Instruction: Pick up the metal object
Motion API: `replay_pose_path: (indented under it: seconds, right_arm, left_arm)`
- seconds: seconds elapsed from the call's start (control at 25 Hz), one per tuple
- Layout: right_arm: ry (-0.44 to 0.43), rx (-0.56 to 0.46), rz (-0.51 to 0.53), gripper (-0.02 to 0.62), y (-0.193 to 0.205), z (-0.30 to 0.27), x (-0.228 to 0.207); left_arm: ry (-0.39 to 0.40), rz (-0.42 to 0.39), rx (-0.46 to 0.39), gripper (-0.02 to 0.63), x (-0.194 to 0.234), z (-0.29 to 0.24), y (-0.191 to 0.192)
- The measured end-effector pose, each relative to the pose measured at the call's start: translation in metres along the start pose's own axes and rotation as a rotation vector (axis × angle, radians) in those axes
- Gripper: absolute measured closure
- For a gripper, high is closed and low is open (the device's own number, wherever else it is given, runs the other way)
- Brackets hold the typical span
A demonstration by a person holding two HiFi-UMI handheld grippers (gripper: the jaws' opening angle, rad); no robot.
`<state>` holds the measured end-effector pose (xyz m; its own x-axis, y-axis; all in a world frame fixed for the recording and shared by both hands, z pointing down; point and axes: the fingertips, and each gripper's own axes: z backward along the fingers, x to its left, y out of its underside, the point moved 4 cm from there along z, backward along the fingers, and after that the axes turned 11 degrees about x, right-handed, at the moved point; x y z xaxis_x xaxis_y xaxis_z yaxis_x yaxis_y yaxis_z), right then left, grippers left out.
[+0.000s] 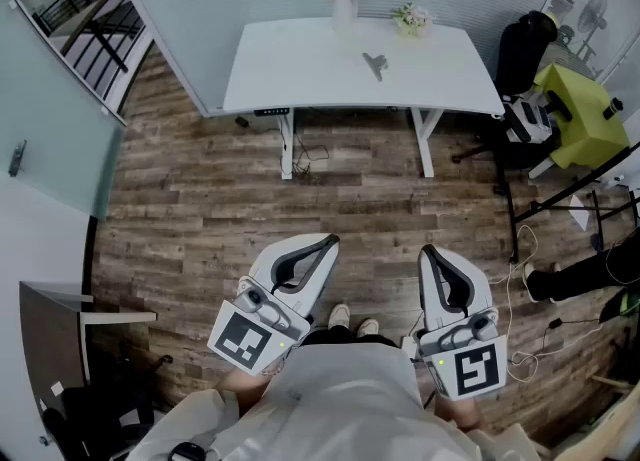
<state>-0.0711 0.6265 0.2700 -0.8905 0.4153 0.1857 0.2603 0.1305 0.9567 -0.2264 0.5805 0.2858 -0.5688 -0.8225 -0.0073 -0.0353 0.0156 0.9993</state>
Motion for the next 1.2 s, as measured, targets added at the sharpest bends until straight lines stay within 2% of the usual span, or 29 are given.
replay_pose_path:
  seconds: [0.24, 0.56, 1.2]
  right_arm:
    - [0.041, 0.016, 0.012, 0.589, 0.003, -0.008, -0.012]
    - [0.046, 0.015, 0.007, 0.589, 0.009, -0.018, -0.027]
    - [0.055, -0.008, -0.028, 0.59, 0.014, -0.081, -0.104]
  left_arm:
    - [0.013, -0.017, 0.005, 0.601, 0.005, -0.012, 0.0]
    - [0.027, -0.017, 0.001, 0.601, 0.013, -0.034, 0.003]
    - [0.056, -0.035, 0.012, 0.601, 0.057, -0.13, 0.002]
